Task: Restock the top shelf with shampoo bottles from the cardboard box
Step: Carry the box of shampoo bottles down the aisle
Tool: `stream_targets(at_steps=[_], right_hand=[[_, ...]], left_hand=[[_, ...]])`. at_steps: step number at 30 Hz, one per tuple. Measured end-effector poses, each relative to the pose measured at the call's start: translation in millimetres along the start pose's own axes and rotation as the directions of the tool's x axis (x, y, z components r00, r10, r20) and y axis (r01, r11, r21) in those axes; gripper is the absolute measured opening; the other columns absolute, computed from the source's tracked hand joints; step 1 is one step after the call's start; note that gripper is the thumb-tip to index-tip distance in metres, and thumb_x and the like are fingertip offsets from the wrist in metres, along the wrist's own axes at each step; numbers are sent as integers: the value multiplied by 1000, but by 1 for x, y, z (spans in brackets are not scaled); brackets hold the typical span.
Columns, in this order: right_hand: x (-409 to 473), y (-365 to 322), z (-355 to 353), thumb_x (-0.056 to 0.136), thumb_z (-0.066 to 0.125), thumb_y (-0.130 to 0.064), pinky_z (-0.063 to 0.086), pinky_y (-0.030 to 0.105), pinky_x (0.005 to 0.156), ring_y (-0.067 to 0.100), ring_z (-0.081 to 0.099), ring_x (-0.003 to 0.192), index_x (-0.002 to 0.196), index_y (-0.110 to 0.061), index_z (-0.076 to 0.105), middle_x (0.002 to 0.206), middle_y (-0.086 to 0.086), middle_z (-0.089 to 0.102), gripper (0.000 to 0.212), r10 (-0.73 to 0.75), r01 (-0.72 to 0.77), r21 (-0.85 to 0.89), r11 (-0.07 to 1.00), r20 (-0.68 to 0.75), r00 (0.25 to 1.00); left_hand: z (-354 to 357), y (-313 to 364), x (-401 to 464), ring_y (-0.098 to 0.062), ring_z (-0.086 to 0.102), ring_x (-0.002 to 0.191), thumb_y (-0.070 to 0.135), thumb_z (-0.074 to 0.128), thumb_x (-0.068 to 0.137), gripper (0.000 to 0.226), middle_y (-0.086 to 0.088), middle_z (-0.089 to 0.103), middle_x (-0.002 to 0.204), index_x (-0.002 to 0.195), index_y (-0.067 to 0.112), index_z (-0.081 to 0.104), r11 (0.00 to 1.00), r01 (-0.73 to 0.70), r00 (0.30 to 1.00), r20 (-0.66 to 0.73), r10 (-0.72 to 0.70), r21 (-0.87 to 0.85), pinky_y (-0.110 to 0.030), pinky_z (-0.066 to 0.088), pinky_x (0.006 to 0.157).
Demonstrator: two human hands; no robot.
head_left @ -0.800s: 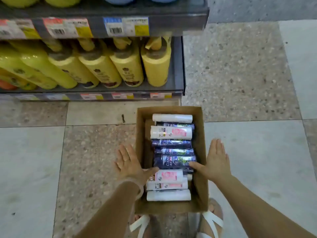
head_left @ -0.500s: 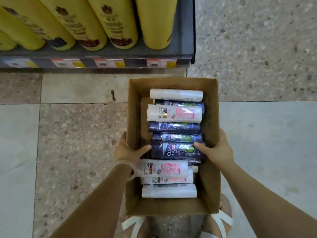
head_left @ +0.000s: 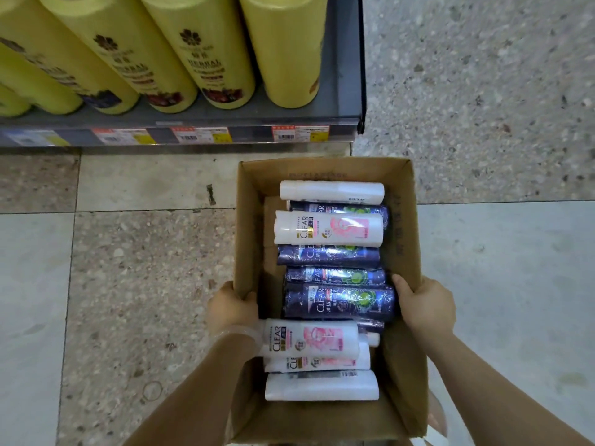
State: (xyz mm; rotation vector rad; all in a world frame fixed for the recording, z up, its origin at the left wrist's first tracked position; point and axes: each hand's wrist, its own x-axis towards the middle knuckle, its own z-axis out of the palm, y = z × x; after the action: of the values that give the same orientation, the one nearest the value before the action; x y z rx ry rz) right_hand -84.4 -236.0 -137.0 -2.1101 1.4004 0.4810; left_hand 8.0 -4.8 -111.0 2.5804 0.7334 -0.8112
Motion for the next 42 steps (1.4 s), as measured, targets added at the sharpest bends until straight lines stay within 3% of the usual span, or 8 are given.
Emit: stream_targets(at_steps=[9, 17, 21, 25, 29, 36, 40, 42], right_hand=[[-43, 7, -109, 89, 55, -39, 48, 38, 60, 39, 61, 73, 72, 1, 60, 72, 20, 65, 44, -35, 35, 29, 999, -27, 999], [-125, 2, -321, 89, 56, -37, 39, 31, 60, 38, 62, 82, 57, -13, 43, 82, 22, 67, 42, 82, -75, 126, 989, -45, 996], [-150, -4, -441, 89, 58, -36, 40, 34, 63, 40, 62, 85, 55, -13, 37, 88, 26, 66, 46, 101, -85, 160, 983, -97, 990], [-156, -19, -547, 89, 57, -36, 47, 39, 74, 40, 61, 95, 81, 1, 59, 98, 26, 66, 38, 104, -74, 205, 976, -141, 985], [-143, -42, -638, 88, 59, -33, 46, 38, 79, 40, 59, 103, 95, 6, 60, 106, 26, 64, 40, 90, -37, 238, 970, -213, 973], [-72, -103, -764, 86, 62, -37, 46, 36, 83, 37, 57, 110, 109, 1, 57, 118, 21, 61, 45, 87, -22, 232, 973, -276, 957], [-14, -154, -827, 85, 62, -36, 46, 35, 84, 37, 57, 111, 111, 1, 58, 120, 21, 60, 45, 54, 7, 212, 977, -282, 958], [17, -180, -857, 85, 63, -35, 46, 36, 86, 37, 56, 113, 112, 2, 57, 122, 22, 60, 47, 50, 11, 215, 977, -273, 961]], left_hand=[[-56, 34, -84, -32, 63, 83, 17, 60, 85, 19, -19, 67, 91, 96, 2, 62, 998, -60, 998, 32, 59, 6, -31, 43, 66], [-172, 130, -248, -25, 56, 62, 21, 61, 84, 19, -10, 59, 65, 81, 2, 62, 989, -141, 988, 65, 139, 32, -27, 42, 55], [-235, 204, -328, -34, 65, 81, 13, 60, 82, 20, -23, 67, 84, 88, -4, 66, 976, -220, 972, 81, 219, 1, -30, 45, 63], [-290, 282, -393, -35, 65, 82, 8, 58, 79, 9, -22, 68, 86, 76, 1, 63, 927, -375, 927, 18, 374, 28, -33, 48, 65], [-328, 363, -434, -33, 61, 77, 4, 54, 79, 8, -19, 66, 84, 75, 5, 61, 878, -477, 878, -27, 478, 51, -32, 47, 64], [-363, 504, -461, -27, 56, 70, 5, 52, 86, 11, -9, 55, 73, 75, 5, 55, 845, -534, 843, -95, 529, -31, -31, 47, 60], [-384, 598, -458, -33, 61, 83, 2, 50, 85, 7, -15, 56, 84, 88, 1, 56, 859, -512, 858, -66, 509, -27, -33, 45, 62], [-394, 645, -453, -36, 62, 89, 0, 50, 84, 6, -16, 56, 84, 80, 1, 53, 862, -506, 861, -57, 505, -26, -33, 44, 64]])
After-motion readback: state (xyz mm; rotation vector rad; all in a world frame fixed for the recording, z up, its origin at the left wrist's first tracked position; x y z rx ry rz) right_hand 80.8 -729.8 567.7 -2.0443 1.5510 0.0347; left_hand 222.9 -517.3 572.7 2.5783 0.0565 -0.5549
